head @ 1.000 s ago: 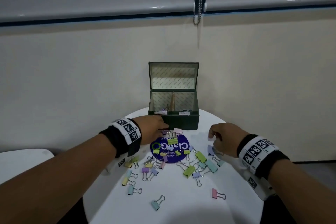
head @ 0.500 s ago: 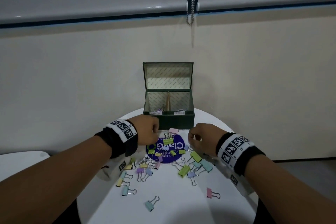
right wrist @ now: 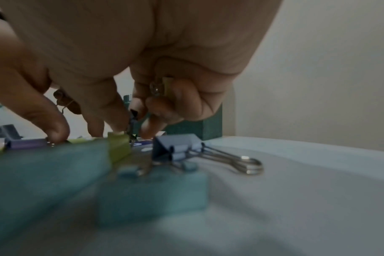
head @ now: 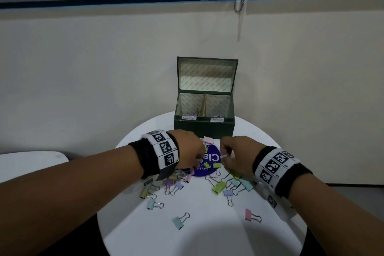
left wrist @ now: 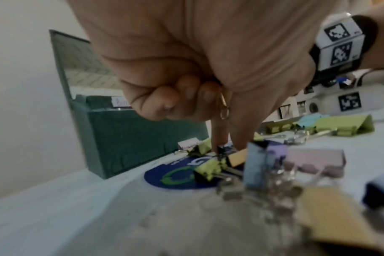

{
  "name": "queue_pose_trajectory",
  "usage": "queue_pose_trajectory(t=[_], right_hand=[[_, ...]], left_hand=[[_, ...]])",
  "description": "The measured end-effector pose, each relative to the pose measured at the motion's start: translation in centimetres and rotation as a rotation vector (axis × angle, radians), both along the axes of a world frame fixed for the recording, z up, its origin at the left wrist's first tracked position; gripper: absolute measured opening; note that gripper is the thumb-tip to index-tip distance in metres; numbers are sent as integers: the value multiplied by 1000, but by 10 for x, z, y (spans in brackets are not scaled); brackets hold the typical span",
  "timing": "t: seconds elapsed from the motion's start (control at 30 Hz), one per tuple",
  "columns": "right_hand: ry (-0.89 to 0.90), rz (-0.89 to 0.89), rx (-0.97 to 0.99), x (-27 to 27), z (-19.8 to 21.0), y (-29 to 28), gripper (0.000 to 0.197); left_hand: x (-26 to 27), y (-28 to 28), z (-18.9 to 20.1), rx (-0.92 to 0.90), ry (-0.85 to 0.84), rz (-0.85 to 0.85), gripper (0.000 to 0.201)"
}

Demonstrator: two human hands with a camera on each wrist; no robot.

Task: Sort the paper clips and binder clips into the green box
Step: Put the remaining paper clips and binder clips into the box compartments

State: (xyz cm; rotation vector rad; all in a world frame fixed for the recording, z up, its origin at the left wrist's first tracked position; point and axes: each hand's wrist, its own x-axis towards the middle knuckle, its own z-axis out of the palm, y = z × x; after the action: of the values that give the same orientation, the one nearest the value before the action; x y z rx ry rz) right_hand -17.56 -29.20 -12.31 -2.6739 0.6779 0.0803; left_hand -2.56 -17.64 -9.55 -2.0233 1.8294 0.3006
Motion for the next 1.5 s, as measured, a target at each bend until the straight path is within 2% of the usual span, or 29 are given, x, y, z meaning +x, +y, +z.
queue_pose_trajectory(t=[0.13,0.27,0.33,0.43,0.5,0.57,0.63,0.7,0.8,1.0,1.13,1.23,1.3,1.33,1.4,1.47,1.5], right_hand=[[-86,-5,-28,-2,2,5,10],[-131,35,-70,-1,0,9,7],[-127,33,-100,1,-2,10,8],[-114,43,-119,2,-2,8,10],[-99,45,-116,2,-3,8,10],[-93,46,-132,1,-3,7,10],[-82,47,-147,1,0,8,10],[-72,61,-138,1,5,11,10],[-114,113,-102,6,23,17,11],[-201,142,-203,76,72,13,11],[-159,65,-248,127,75,7,14],[-31,60,-320,143,68,5,37],[-55,77,-427,139,65,11,48],[-111,95,-454,134,65,19,46],[-148,181,-437,120,60,34,28],[13,300,-343,102,49,50,12],[113,345,-308,94,42,57,11]], left_hand=[[12,9,12,-171,158,96,14],[46,9,44,-532,373,322,15],[66,1,54,-690,390,404,15],[82,-13,56,-772,394,458,16],[84,-21,54,-766,407,453,17],[84,-24,55,-704,420,438,33],[89,-20,55,-647,359,430,47],[92,-8,54,-652,268,437,39],[90,23,47,-638,247,431,24],[70,80,2,-270,12,405,34],[59,90,-11,-270,38,419,29],[55,93,-15,-299,117,391,24],[55,96,-13,-323,198,420,26],[55,98,-12,-332,243,427,28],[53,101,-11,-330,301,411,31],[51,104,-12,-314,297,396,36],[50,105,-13,-303,287,399,40]])
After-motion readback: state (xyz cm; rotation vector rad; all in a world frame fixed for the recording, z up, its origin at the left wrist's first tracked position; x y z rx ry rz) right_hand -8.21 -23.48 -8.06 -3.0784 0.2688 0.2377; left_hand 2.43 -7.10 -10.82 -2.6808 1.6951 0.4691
